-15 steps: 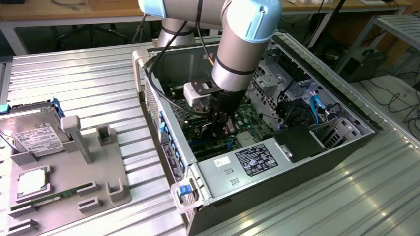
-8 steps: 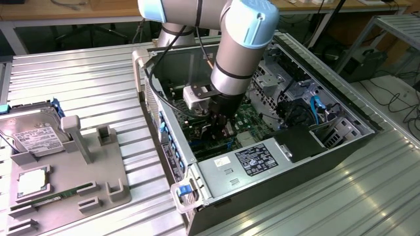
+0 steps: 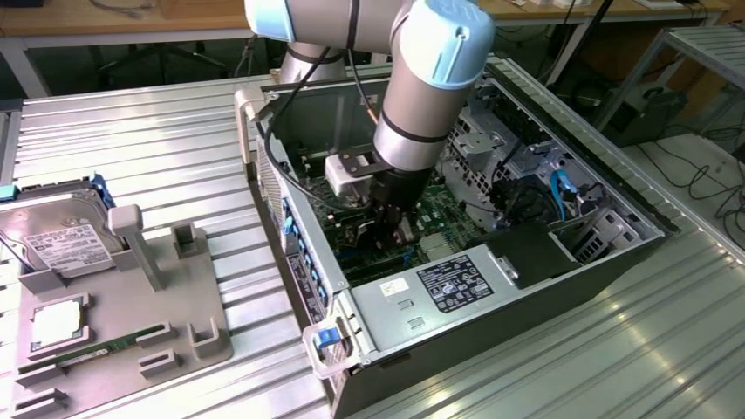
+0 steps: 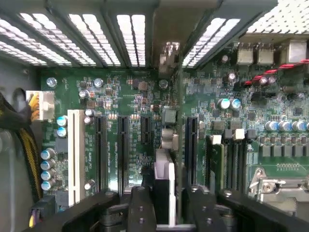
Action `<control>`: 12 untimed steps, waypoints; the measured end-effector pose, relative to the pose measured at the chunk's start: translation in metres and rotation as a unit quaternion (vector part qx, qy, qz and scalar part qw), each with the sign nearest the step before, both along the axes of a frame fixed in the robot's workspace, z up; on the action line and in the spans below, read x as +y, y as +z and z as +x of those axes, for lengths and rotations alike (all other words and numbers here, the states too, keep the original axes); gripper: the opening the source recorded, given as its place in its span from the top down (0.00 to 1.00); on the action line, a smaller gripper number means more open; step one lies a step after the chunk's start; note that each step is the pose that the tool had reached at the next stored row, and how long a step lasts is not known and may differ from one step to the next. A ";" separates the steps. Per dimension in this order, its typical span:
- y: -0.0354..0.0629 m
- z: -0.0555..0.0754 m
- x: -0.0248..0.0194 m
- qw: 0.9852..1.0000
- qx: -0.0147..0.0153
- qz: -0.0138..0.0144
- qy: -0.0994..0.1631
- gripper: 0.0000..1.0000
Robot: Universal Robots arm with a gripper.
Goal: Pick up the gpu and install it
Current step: 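Insert the gpu into the slot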
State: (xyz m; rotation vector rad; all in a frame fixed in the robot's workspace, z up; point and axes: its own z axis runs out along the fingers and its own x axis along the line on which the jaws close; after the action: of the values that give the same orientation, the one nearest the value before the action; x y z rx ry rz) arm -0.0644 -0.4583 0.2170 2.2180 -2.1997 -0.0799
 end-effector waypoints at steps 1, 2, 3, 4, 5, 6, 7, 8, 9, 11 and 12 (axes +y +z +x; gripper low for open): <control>0.0004 0.000 -0.0001 1.000 0.000 0.000 0.000 0.71; 0.0046 0.000 -0.0001 1.000 0.000 -0.001 0.000 0.64; 0.0089 0.000 -0.0001 1.000 0.000 -0.001 0.000 0.64; 0.0146 0.000 0.0001 1.000 0.000 -0.001 0.000 0.64; 0.0202 0.000 0.0003 1.000 0.000 -0.001 0.000 0.64; 0.0248 0.000 0.0004 1.000 -0.001 -0.001 0.000 0.64; 0.0318 0.000 0.0007 1.000 -0.001 -0.001 0.000 0.64; 0.0386 0.000 0.0009 1.000 -0.001 -0.001 0.000 0.64; 0.0439 0.000 0.0011 1.000 -0.001 -0.001 0.000 0.64; 0.0525 0.000 0.0014 1.000 -0.001 -0.001 0.000 0.64; 0.0570 0.000 0.0016 1.000 -0.001 -0.001 0.000 0.64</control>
State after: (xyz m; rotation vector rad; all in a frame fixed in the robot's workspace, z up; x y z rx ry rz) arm -0.0644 -0.4567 0.2739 2.2186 -2.2003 -0.0763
